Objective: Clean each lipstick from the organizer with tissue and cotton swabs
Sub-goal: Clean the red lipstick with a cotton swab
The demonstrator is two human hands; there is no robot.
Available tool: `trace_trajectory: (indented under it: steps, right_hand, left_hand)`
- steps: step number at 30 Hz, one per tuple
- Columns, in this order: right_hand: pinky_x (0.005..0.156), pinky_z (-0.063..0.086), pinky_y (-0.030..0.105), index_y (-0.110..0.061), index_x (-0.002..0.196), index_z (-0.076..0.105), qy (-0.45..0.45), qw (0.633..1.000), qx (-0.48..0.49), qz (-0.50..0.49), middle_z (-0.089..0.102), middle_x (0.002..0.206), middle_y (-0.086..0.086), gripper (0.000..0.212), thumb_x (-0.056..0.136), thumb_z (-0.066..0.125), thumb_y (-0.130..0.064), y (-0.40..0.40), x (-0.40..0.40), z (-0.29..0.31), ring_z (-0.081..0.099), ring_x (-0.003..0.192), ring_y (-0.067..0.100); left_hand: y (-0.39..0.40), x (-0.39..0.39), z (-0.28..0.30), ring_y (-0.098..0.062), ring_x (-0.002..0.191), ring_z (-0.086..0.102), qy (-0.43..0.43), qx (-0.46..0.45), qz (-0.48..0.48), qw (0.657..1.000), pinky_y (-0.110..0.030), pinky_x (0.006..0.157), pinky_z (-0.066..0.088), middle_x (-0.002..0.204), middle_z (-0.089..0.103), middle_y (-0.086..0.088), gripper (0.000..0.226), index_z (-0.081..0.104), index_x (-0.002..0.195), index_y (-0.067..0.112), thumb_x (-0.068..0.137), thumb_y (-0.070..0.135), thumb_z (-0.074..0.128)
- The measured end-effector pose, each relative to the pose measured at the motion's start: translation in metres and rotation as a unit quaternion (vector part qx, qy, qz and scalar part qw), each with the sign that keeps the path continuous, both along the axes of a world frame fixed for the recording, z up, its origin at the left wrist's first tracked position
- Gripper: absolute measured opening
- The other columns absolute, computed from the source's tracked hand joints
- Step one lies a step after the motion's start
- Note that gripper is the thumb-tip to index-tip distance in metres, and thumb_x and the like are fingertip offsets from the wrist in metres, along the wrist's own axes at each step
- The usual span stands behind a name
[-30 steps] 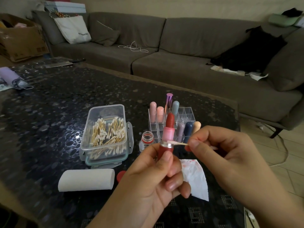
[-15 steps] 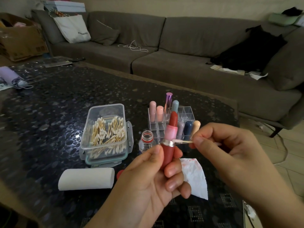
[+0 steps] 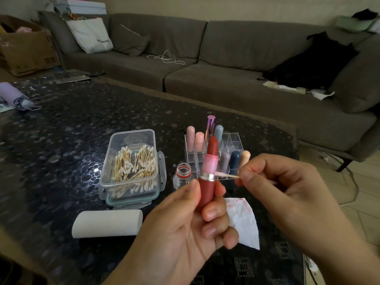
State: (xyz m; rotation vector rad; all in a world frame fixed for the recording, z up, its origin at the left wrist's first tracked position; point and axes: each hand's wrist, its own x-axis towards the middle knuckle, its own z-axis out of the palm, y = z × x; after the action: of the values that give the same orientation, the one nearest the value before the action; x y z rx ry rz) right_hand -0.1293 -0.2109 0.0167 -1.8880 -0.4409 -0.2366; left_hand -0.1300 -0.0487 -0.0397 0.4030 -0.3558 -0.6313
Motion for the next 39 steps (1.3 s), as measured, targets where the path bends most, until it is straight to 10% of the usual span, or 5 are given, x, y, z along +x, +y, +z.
trace_trajectory:
  steps: [7, 13, 27, 39]
  right_hand:
    - [0.047, 0.033, 0.013, -0.024, 0.071, 0.067, -0.017, 1.000, -0.005, -0.001, 0.048, 0.052, 0.007, 0.022, 0.072, 0.060, -0.045, 0.002, 0.000, -0.003, 0.038, 0.048, 0.008]
    - [0.046, 0.032, 0.012, -0.022, 0.070, 0.066, -0.014, 0.999, -0.031, -0.015, 0.049, 0.050, 0.008, 0.010, 0.076, 0.060, -0.027, 0.003, -0.001, -0.003, 0.038, 0.046, 0.006]
    - [0.043, 0.032, 0.005, -0.018, 0.063, 0.064, -0.007, 0.999, -0.037, -0.031, 0.052, 0.044, -0.004, 0.022, 0.084, 0.065, -0.019, 0.005, -0.003, -0.002, 0.041, 0.040, -0.001]
    - [0.044, 0.032, 0.007, -0.024, 0.075, 0.065, -0.020, 0.998, -0.054, -0.026, 0.052, 0.050, 0.003, 0.016, 0.086, 0.063, -0.035, 0.010, -0.004, -0.005, 0.040, 0.043, 0.003]
  left_hand:
    - [-0.008, -0.004, 0.005, -0.013, 0.046, 0.047, 0.020, 0.089, 0.126, 0.988, -0.029, 0.048, 0.046, 0.060, 0.052, -0.007, 0.041, 0.071, 0.088, 0.000, 0.066, 0.031, 0.083]
    - [-0.012, -0.005, 0.015, -0.013, 0.040, 0.039, 0.076, 0.169, 0.225, 0.957, -0.024, 0.038, 0.038, 0.053, 0.045, -0.009, 0.034, 0.073, 0.074, -0.001, 0.071, 0.026, 0.053]
    - [-0.011, -0.010, 0.022, -0.026, 0.069, 0.071, 0.001, 0.284, 0.310, 0.907, -0.024, 0.051, 0.053, 0.078, 0.071, -0.017, 0.011, 0.073, 0.071, 0.009, 0.062, 0.011, 0.066]
    - [-0.011, -0.009, 0.018, -0.010, 0.057, 0.065, -0.084, 0.419, 0.495, 0.757, -0.018, 0.054, 0.052, 0.066, 0.069, -0.003, 0.027, 0.061, 0.067, 0.021, 0.058, 0.004, 0.080]
